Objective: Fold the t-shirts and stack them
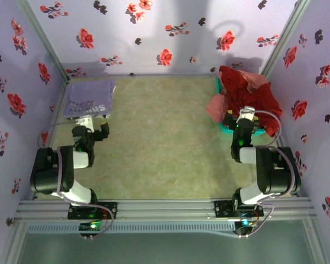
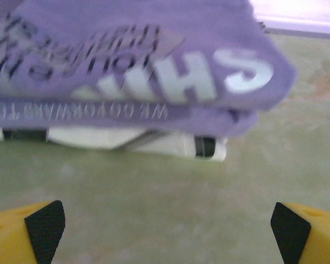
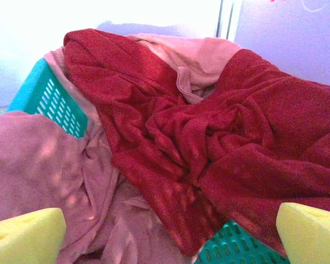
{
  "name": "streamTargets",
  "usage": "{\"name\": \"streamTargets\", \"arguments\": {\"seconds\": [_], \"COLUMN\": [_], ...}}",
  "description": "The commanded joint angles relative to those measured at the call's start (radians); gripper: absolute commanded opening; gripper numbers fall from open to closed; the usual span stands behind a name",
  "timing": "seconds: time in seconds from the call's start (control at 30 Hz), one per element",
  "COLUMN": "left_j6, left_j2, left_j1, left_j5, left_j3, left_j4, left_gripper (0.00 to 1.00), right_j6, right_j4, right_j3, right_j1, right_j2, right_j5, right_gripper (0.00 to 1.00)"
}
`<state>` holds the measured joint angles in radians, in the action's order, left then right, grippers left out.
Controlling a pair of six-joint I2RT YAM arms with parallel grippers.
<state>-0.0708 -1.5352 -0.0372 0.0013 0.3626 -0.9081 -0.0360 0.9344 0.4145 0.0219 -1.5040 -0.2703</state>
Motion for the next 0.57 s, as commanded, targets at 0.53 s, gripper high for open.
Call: {"name": "streamTargets", "arguments": {"seconds": [0.53], "left_j6": [-0.052], "left_j2": [0.008], "left_j1": [0.015], "left_j5": [-0.278], "left_j3": [-0.124], "left_j4": [-0.239], "left_gripper": [0.99], "right_j6": [-0.056], "right_j4": [-0.119], "right_j3": [-0.005], "right_j1": [-0.010], "right_j2": [-0.041], "right_j5": [0.111], "right_gripper": [0.99]}}
